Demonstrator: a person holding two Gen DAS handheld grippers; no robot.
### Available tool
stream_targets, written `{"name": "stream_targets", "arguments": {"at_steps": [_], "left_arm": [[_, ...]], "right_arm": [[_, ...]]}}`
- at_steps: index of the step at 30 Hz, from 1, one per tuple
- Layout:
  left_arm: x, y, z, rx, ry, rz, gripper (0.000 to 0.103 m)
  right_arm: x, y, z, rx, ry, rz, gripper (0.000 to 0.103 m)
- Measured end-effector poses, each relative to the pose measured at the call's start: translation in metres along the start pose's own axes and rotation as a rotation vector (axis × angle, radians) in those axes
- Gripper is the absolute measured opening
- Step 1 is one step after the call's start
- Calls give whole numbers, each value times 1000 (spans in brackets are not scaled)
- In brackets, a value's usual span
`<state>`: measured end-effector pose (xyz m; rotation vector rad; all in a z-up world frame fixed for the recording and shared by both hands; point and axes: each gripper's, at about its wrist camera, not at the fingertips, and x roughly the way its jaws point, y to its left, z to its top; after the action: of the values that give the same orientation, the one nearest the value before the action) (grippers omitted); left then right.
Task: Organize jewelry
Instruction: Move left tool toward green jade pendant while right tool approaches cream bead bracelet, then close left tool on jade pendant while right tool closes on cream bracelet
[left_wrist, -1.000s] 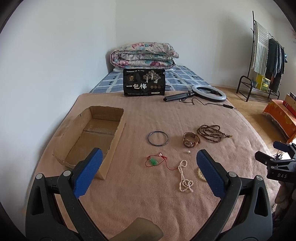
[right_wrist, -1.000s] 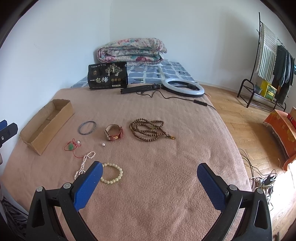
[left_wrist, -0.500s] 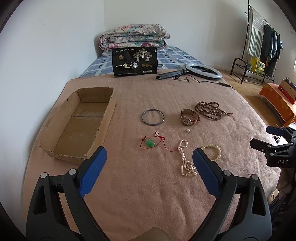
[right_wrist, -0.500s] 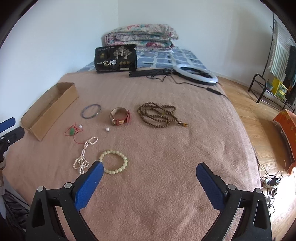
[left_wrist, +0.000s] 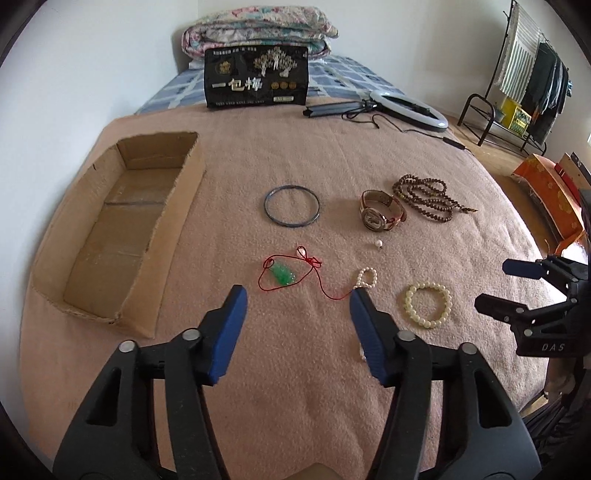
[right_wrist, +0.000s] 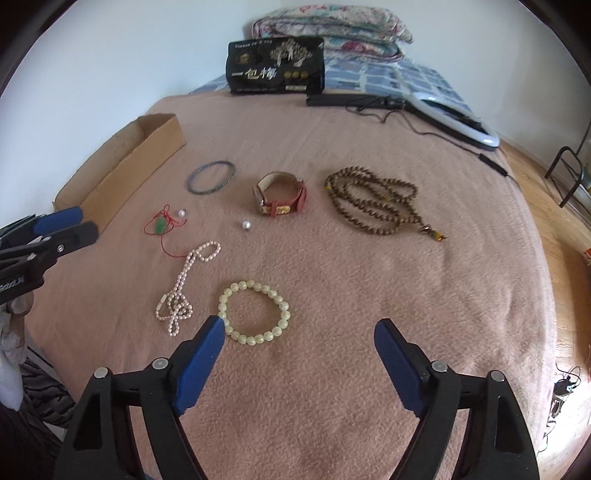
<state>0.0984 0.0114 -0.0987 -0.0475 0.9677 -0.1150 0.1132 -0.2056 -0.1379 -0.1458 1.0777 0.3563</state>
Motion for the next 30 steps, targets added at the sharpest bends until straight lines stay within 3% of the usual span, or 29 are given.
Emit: {"name": "stream_targets", "arguments": {"at_steps": [4, 11, 13, 20, 26, 30], "left_arm": [[23, 6, 7, -50, 51, -7, 47], [57, 14, 15, -95, 98, 0, 44], [67, 16, 16, -105, 118, 0, 37], [89, 21, 19, -128, 152, 2, 34], [100, 22, 18, -128, 174, 6, 32], [104, 25, 17, -135, 171, 8, 25]], "right_arm": [[14, 2, 4, -15, 24, 3, 75], [33, -7, 4, 11, 76, 24, 63], [37, -11, 4, 23, 87, 27, 60], [48, -19, 3, 52, 113, 61, 50], [52, -11, 6, 40, 116, 101, 47], [56, -5, 8, 24, 127, 99, 47]]}}
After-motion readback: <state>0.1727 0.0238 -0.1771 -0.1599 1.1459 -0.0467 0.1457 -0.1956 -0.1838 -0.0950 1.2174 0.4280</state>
